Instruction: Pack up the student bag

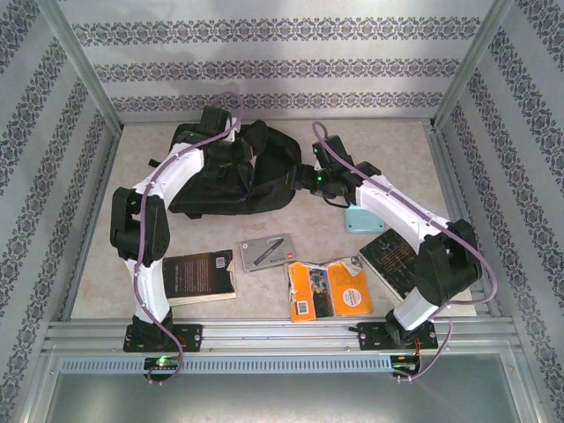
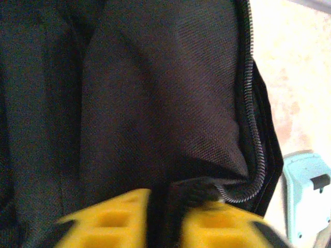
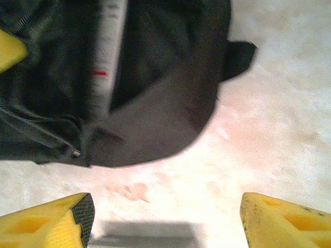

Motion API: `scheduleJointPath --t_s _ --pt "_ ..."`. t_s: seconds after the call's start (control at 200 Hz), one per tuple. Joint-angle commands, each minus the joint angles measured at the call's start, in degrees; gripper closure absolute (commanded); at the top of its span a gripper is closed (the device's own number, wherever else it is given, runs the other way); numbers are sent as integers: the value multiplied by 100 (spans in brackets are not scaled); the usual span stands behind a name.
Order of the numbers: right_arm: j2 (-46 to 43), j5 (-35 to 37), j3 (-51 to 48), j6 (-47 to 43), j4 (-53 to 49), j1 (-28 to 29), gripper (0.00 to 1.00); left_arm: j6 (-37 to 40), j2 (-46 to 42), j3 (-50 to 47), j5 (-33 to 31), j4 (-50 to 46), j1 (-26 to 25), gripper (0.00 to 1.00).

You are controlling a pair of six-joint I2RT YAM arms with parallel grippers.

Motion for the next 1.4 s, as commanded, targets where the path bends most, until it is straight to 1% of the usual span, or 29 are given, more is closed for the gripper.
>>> scheduleJointPath --t_s 0.0,0.035,0.095,0.15,0.235,0.37,0.445,0.56,0.64,0.695,0.774,0.829,0.884,0.959,1.004,1.094,1.184,1.279,1.394 --pt "-280 186 -276 -466 -535 38 25 61 -188 137 -122 -406 -105 58" --pt "-325 -3 -364 -601 -511 52 25 -9 -295 87 -117 -405 -109 52" --pt "-398 -354 -470 -772 -521 69 25 -182 -546 -41 -135 -391 -113 45" --pt "-439 -606 -564 -904 -558 115 25 -348 -852 -271 -160 -361 -106 40" --pt "-530 -917 -759 -1026 -543 207 24 -723 -1422 -890 -109 -186 -112 34" --pt "-561 -1372 -1018 -1028 -417 328 21 -1243 -2488 -2234 91 140 -108 29" --pt "-623 -1599 -1156 -1117 -300 410 21 -1286 -3017 -2946 248 250 -113 26" --pt "-628 -1256 -1070 -1422 -559 850 21 -1285 -3452 -3804 457 382 -166 26" --pt "-452 -1296 -912 -1492 -803 1185 23 -1272 -3390 -4167 613 519 -236 26" --pt "-354 -1463 -948 -1380 -733 1364 25 -1330 -3322 -4356 658 762 -319 27" --pt "-261 -1780 -1078 -1242 -536 1586 29 -1454 -3189 -4504 530 1130 -500 26" --pt "-214 -1987 -1183 -1211 -384 1771 30 -1433 -3008 -4453 420 1189 -596 27" --pt "-143 -1918 -1241 -1203 -365 1923 32 -1416 -2842 -4415 288 1278 -656 27" --pt "-72 -1683 -1362 -1109 -296 1935 34 -1532 -2598 -4459 294 1585 -699 27" --pt "-40 -1548 -1450 -1015 -182 1882 37 -1601 -2455 -4478 331 1754 -736 27" --pt "106 -1676 -1509 -895 89 1846 40 -1634 -2140 -4444 368 1965 -858 27" --pt "406 -1776 -1415 -877 75 1870 44 -1681 -1904 -4425 414 2103 -922 27" --pt "495 -1725 -1483 -910 143 1885 44 -1730 -1799 -4459 430 2208 -949 27" --pt "570 -1479 -1507 -1025 65 1875 45 -1719 -1789 -4527 458 2235 -965 27"
